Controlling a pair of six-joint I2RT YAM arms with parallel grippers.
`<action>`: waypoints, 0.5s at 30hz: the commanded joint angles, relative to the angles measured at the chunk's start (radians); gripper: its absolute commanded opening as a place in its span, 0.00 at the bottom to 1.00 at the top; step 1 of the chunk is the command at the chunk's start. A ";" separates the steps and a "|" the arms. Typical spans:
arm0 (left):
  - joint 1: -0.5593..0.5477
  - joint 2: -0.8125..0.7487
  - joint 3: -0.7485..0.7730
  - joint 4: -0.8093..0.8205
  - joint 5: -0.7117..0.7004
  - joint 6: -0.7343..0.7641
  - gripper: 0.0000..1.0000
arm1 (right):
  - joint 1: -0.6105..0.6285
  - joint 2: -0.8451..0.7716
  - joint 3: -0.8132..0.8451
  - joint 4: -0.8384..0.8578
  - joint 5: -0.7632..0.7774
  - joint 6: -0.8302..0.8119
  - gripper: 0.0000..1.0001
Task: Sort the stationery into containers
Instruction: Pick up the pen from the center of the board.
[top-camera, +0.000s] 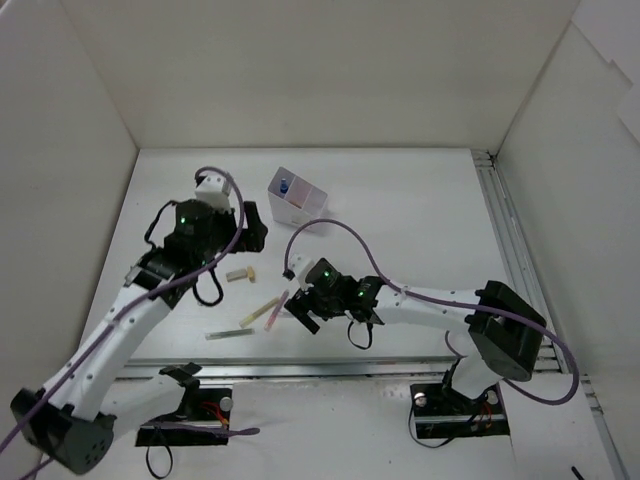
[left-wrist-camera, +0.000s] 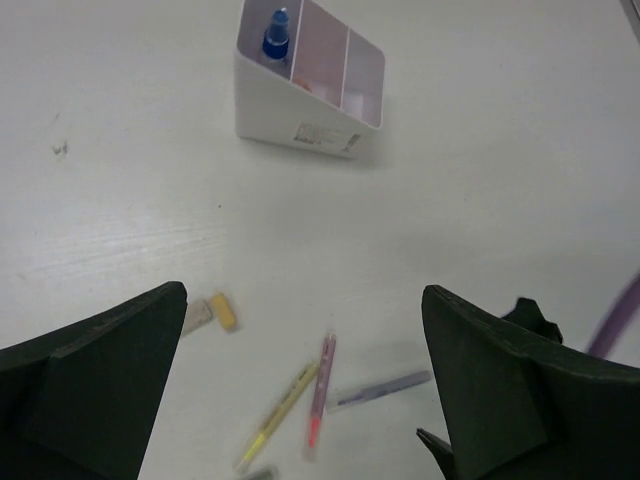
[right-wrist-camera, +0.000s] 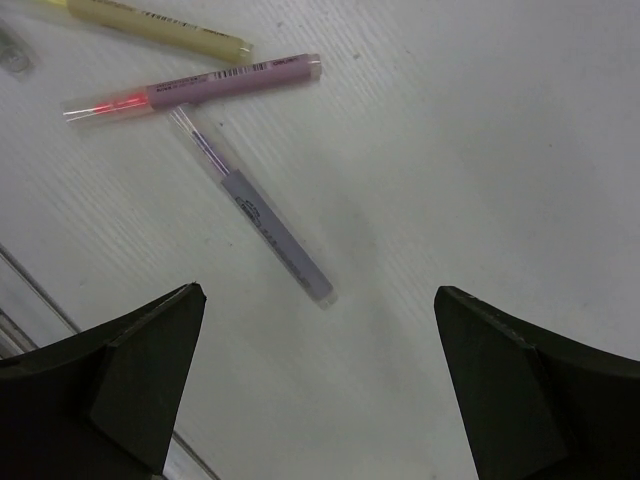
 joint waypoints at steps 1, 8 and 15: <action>-0.002 -0.127 -0.130 0.000 -0.097 -0.112 1.00 | 0.008 0.092 0.071 0.108 -0.043 -0.120 0.97; -0.002 -0.325 -0.239 -0.067 -0.147 -0.186 1.00 | 0.008 0.217 0.127 0.113 -0.072 -0.130 0.91; -0.002 -0.309 -0.234 -0.078 -0.149 -0.185 1.00 | 0.014 0.277 0.171 0.128 -0.123 -0.149 0.86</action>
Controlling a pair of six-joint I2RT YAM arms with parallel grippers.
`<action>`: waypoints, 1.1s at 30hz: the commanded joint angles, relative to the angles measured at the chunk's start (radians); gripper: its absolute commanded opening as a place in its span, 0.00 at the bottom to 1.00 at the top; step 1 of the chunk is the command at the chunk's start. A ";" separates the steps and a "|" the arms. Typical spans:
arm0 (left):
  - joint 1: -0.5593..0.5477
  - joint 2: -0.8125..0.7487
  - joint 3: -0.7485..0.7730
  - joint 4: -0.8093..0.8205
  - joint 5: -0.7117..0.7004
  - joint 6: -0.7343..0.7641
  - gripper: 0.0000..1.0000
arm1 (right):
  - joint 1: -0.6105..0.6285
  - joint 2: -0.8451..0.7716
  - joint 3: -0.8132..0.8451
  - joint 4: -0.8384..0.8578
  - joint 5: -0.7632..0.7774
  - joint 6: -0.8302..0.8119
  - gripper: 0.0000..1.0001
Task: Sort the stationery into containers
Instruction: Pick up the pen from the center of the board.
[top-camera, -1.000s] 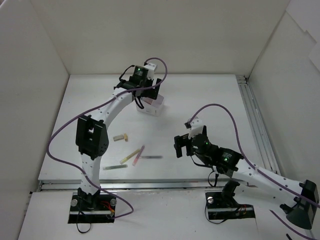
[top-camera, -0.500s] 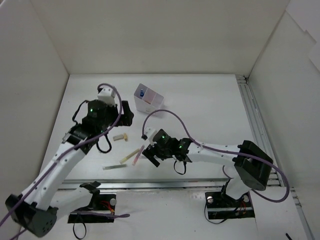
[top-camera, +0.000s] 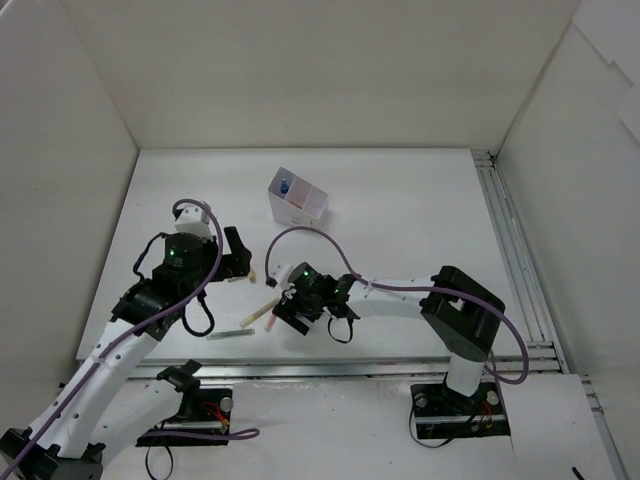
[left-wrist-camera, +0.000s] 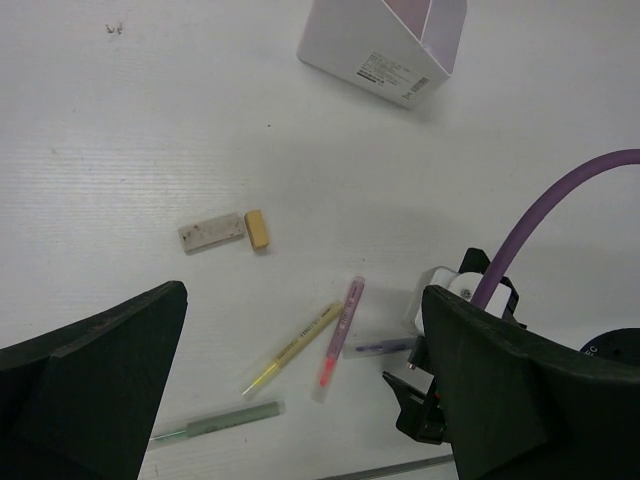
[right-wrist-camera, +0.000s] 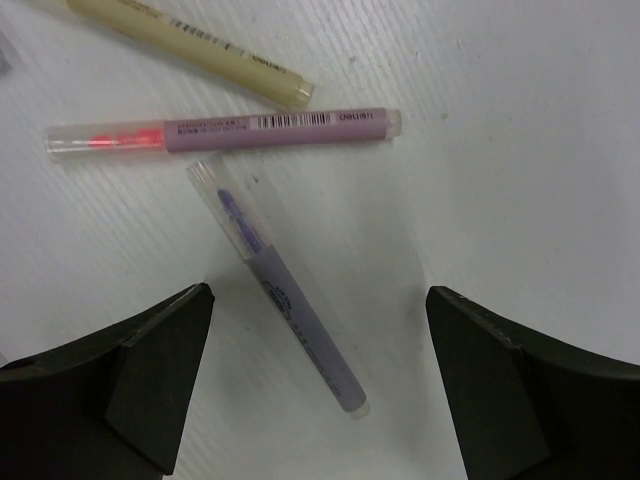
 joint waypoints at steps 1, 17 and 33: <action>-0.002 0.021 0.030 0.028 -0.017 -0.021 1.00 | 0.003 0.027 0.075 0.038 -0.030 -0.019 0.83; -0.002 -0.001 0.023 0.028 -0.069 -0.018 1.00 | 0.008 0.028 -0.003 0.118 -0.128 -0.002 0.27; -0.002 -0.013 0.019 0.032 -0.051 -0.013 1.00 | 0.083 -0.252 -0.117 0.104 -0.002 0.085 0.00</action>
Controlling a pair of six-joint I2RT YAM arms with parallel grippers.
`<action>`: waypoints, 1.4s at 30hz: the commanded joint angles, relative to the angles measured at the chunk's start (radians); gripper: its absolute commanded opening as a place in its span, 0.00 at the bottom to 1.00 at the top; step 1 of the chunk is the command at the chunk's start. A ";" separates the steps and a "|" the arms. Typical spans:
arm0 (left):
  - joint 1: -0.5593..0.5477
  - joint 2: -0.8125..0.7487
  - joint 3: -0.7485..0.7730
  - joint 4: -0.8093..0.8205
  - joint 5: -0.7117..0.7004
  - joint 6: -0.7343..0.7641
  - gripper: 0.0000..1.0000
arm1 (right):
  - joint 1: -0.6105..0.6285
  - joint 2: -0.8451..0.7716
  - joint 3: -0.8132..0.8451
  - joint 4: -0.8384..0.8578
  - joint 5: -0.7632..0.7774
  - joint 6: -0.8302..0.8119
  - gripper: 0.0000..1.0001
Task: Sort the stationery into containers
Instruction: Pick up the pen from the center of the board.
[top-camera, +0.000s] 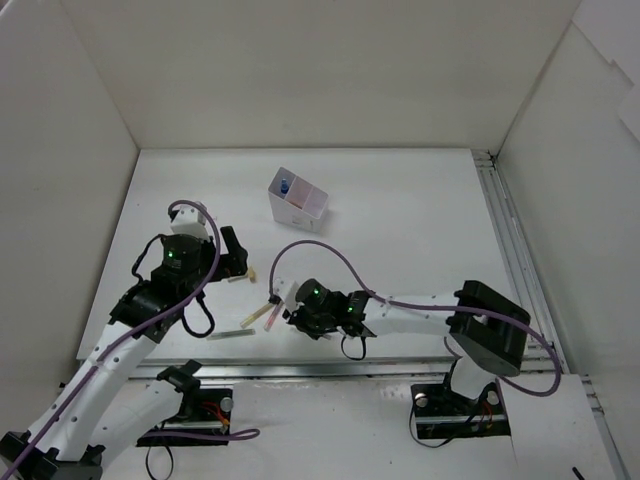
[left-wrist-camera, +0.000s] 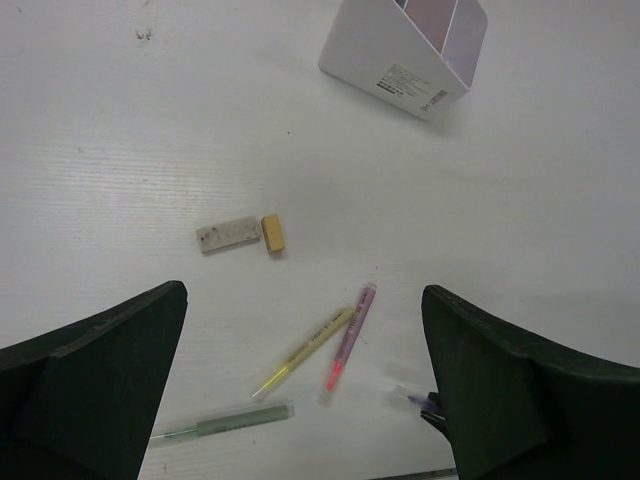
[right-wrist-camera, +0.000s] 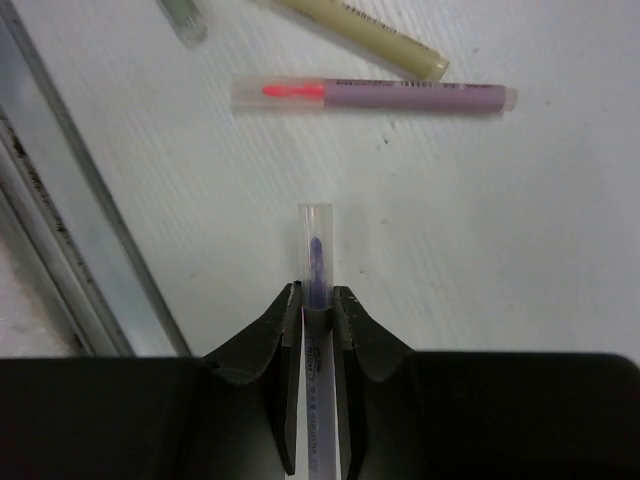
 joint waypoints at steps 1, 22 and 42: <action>-0.002 -0.001 0.019 0.043 0.004 -0.001 1.00 | 0.008 -0.175 -0.020 0.066 0.081 0.053 0.00; -0.084 0.069 -0.091 0.480 0.747 0.172 1.00 | -0.186 -0.645 -0.246 0.459 0.641 0.933 0.00; -0.284 0.409 0.145 0.502 0.537 0.315 0.80 | -0.203 -0.610 -0.255 0.481 0.668 1.225 0.00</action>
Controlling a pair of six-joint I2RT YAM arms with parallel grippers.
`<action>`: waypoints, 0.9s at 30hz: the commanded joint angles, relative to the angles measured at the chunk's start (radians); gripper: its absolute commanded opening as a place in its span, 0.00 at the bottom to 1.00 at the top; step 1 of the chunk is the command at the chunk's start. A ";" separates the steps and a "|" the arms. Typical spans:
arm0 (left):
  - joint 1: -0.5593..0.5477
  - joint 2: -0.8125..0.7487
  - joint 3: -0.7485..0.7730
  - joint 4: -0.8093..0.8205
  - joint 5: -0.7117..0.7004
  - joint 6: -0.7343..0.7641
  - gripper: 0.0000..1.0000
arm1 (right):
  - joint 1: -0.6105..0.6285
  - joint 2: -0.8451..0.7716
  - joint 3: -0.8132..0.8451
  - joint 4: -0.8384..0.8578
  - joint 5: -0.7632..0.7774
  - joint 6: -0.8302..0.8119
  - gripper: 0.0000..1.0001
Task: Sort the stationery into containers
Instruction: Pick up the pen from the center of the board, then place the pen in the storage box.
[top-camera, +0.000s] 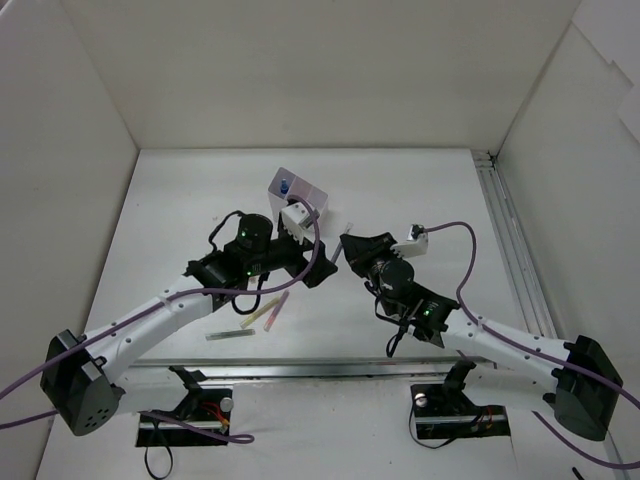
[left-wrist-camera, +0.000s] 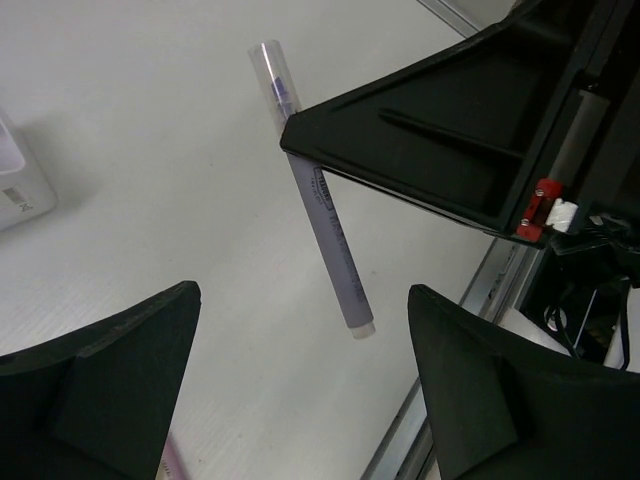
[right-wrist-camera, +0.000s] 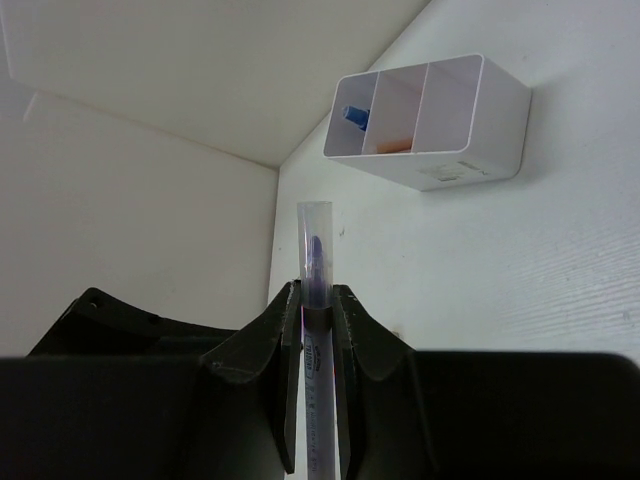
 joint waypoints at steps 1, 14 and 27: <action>-0.008 0.024 0.055 0.036 -0.023 0.033 0.79 | -0.005 0.000 0.029 0.082 0.033 0.059 0.00; -0.028 0.084 0.113 -0.005 -0.043 0.043 0.41 | -0.004 0.010 0.032 0.082 0.047 0.074 0.00; -0.016 0.039 0.173 -0.131 -0.147 -0.003 0.00 | -0.011 -0.008 0.000 0.076 0.078 0.020 0.12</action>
